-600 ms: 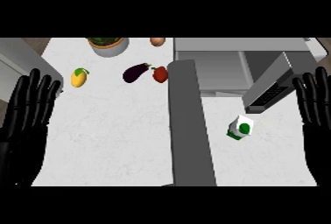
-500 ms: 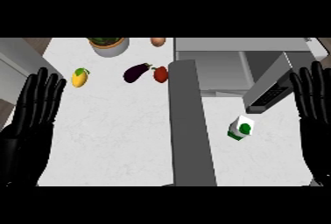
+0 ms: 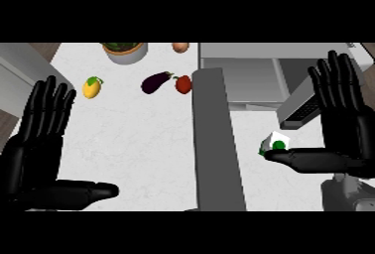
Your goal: Pick up the milk, place it into the microwave and close the microwave
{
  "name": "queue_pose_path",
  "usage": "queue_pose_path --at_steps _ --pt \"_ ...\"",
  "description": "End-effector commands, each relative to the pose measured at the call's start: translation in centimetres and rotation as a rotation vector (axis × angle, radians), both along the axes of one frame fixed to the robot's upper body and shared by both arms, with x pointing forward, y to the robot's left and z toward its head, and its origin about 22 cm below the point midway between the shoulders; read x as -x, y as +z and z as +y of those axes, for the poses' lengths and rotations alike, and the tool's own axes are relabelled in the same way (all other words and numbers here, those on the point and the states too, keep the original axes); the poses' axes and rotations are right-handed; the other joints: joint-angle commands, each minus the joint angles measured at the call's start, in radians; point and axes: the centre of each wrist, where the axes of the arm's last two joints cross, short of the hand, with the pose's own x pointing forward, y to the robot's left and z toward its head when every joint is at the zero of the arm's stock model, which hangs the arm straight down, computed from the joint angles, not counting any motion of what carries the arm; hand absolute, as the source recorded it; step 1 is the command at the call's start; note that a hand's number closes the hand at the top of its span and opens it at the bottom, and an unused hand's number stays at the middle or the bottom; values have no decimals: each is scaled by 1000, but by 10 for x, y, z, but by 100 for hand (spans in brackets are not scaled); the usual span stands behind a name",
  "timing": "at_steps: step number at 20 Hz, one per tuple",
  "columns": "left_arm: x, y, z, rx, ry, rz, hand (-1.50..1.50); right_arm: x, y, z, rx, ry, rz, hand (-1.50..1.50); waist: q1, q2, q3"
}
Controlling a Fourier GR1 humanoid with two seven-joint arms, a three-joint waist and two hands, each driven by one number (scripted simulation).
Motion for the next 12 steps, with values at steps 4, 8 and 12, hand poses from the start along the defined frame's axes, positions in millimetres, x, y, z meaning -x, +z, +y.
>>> queue_pose_path --at_steps 4,8,12 --pt "18 2 18 18 19 37 -150 -5 -15 9 -21 -13 54 -150 -1 -1 0" --pt "40 -4 9 42 29 48 -150 2 -51 -9 13 -44 101 -150 1 -1 0" --pt "62 -10 -7 41 20 35 -150 -3 -66 -11 23 -82 122 -150 2 -2 1"
